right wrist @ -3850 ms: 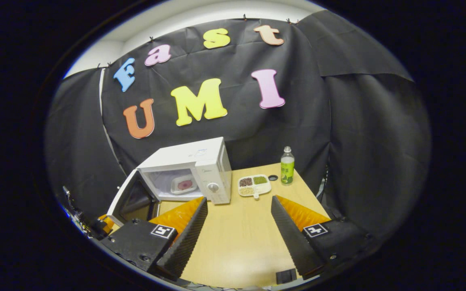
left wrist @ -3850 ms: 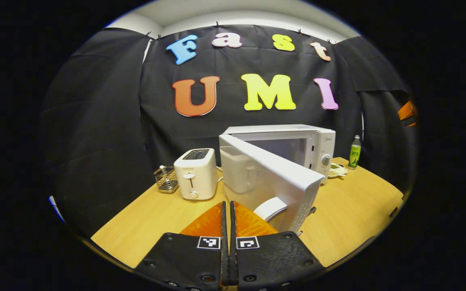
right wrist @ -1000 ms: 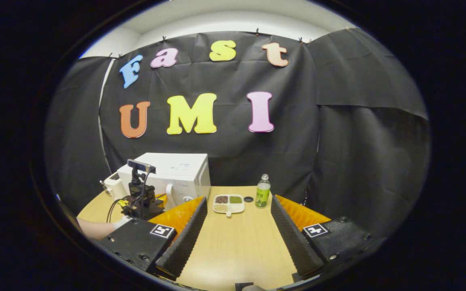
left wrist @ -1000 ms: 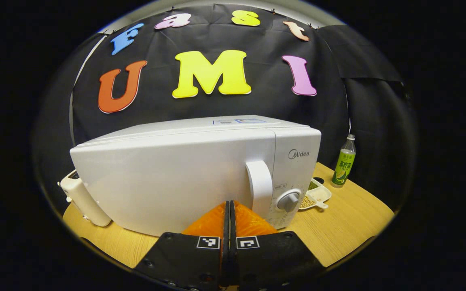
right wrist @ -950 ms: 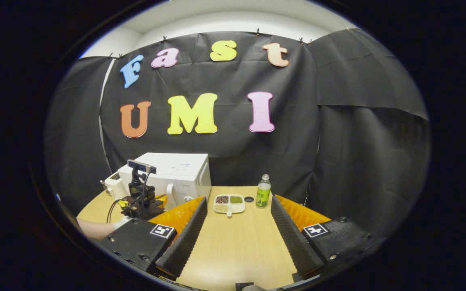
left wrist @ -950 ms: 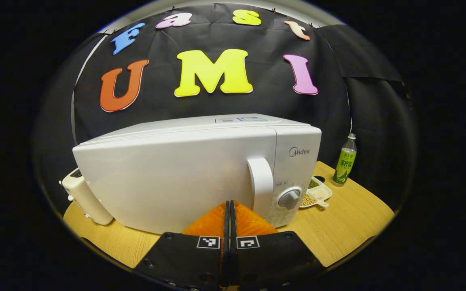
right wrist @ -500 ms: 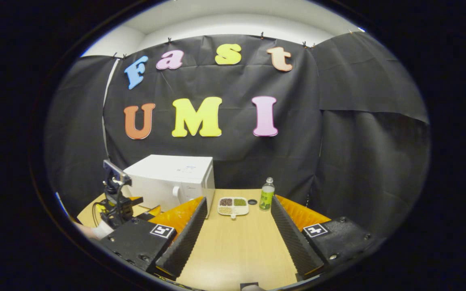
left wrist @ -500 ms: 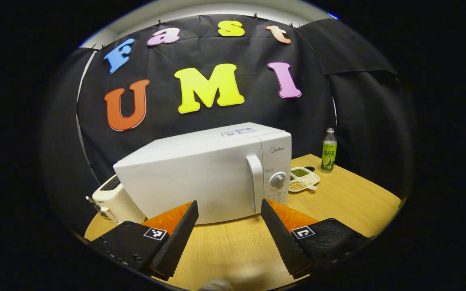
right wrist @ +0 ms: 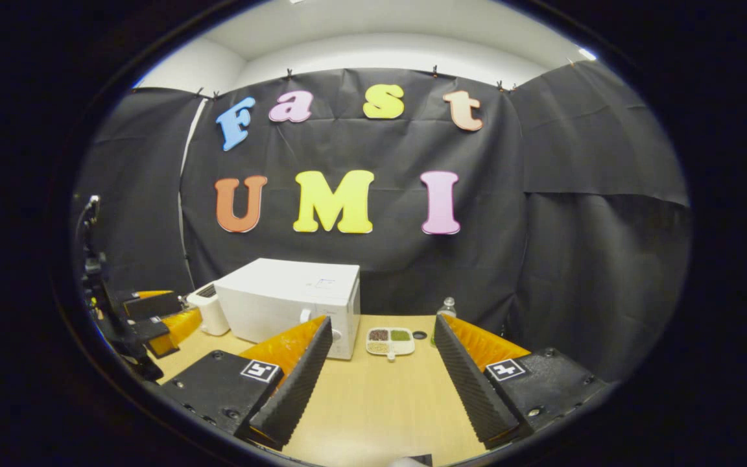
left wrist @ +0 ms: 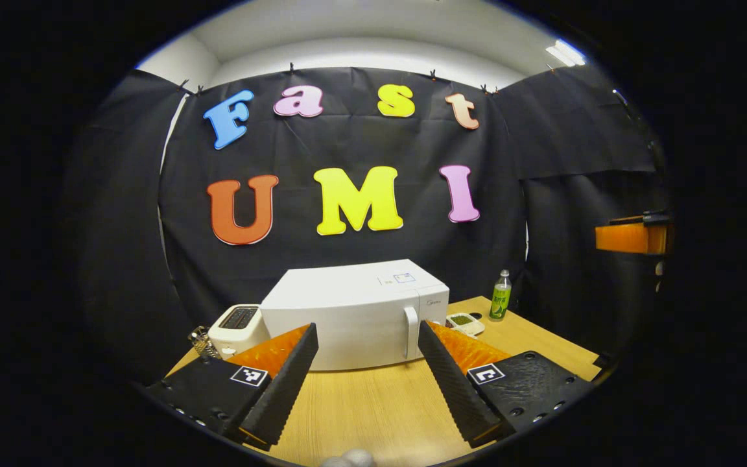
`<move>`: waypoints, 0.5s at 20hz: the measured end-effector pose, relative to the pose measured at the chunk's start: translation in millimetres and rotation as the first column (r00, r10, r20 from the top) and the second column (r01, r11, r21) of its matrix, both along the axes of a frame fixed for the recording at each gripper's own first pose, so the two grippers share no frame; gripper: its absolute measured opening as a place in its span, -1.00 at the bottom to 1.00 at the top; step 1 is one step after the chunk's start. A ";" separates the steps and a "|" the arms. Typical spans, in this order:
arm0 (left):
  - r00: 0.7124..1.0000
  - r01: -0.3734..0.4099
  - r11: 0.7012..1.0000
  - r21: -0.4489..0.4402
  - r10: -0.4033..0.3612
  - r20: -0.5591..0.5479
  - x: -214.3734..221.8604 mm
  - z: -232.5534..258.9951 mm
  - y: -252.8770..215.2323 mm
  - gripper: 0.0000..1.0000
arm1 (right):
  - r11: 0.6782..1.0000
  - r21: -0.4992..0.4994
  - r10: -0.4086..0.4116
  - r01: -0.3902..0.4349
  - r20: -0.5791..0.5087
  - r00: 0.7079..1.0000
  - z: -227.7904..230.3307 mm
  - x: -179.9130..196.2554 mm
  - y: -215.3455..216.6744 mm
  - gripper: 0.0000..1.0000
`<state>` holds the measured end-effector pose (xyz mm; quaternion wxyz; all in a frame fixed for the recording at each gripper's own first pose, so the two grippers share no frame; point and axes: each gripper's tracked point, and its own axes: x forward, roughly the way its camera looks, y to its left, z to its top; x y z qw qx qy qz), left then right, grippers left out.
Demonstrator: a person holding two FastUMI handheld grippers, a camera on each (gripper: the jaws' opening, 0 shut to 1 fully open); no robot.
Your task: Open the microwave oven with the left hand, put the food in, and close the microwave oven.
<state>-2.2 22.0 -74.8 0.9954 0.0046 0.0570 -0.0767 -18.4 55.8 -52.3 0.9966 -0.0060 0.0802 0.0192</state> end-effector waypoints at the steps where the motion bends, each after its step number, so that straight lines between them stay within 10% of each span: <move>1: 1.000 -0.016 1.000 0.000 0.016 0.023 -7.2 13.1 9.9 0.92 | 1.000 0.000 0.004 -0.004 0.010 1.000 3.0 -1.0 5.0 0.83; 10: 0.970 -0.147 0.989 -0.003 0.145 0.194 -44.9 104.6 71.8 0.90 | 0.997 0.058 0.037 -0.042 0.083 0.996 36.7 -10.9 49.3 0.82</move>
